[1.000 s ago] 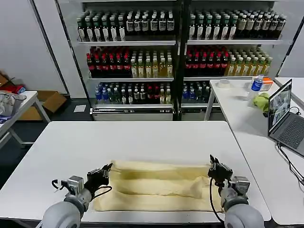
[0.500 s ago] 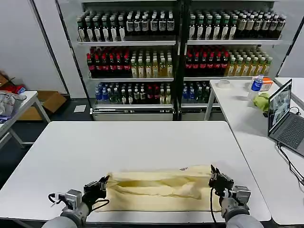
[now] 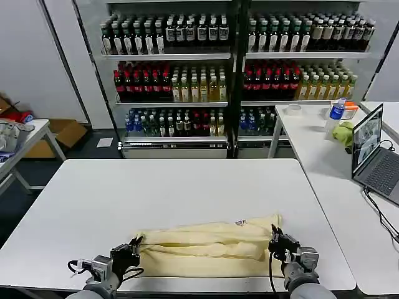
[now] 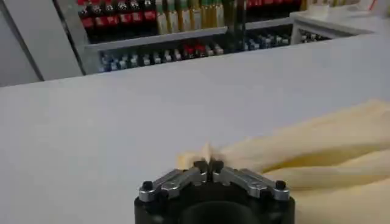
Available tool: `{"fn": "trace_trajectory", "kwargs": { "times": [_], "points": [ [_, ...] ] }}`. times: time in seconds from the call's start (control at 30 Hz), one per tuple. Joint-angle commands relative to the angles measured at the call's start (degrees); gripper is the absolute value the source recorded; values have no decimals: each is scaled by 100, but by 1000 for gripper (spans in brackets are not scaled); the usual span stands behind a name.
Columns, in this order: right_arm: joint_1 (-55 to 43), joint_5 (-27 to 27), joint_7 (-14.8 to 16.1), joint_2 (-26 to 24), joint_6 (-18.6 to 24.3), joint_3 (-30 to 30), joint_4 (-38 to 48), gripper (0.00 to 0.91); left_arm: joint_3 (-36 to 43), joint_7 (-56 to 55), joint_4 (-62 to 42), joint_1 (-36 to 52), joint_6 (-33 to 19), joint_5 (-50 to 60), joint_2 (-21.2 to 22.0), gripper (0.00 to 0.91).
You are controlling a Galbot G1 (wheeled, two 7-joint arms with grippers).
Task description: Fold and organize the clothes.
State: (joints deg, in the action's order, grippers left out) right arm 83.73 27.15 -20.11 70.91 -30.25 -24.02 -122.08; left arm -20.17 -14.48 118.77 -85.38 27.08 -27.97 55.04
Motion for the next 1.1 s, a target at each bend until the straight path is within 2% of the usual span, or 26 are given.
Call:
{"fn": "trace_trajectory", "kwargs": {
  "times": [0.03, 0.27, 0.53, 0.77, 0.8, 0.83, 0.87, 0.9, 1.1],
  "points": [
    [69, -48, 41, 7, -120, -16, -136, 907, -22, -82, -114, 44, -14, 264, 153, 907],
    [223, -122, 82, -18, -77, -88, -349, 907, -49, -362, 213, -200, -19, 239, 418, 907],
    [194, -170, 45, 1, -39, -15, -300, 907, 9, -451, 116, -303, 36, 156, 807, 907],
    [183, -147, 48, -35, -40, -5, -293, 907, -58, -504, 8, -286, 89, -125, 926, 907],
    [177, -144, 46, -37, -39, 4, -295, 907, -66, -504, 5, -284, 86, -169, 945, 756],
    [174, -142, 47, -40, -40, 11, -299, 907, -66, -504, 4, -287, 77, -197, 962, 534],
    [174, -139, 47, -40, -40, 11, -300, 907, -64, -501, 6, -291, 72, -212, 973, 212],
    [166, -132, 47, -45, -39, 12, -300, 907, -57, -496, 5, -302, 53, -236, 992, 50],
    [160, -97, 54, -77, -21, -17, -293, 907, -59, -433, 64, -372, -10, -280, 1045, 10]
  ]
}}
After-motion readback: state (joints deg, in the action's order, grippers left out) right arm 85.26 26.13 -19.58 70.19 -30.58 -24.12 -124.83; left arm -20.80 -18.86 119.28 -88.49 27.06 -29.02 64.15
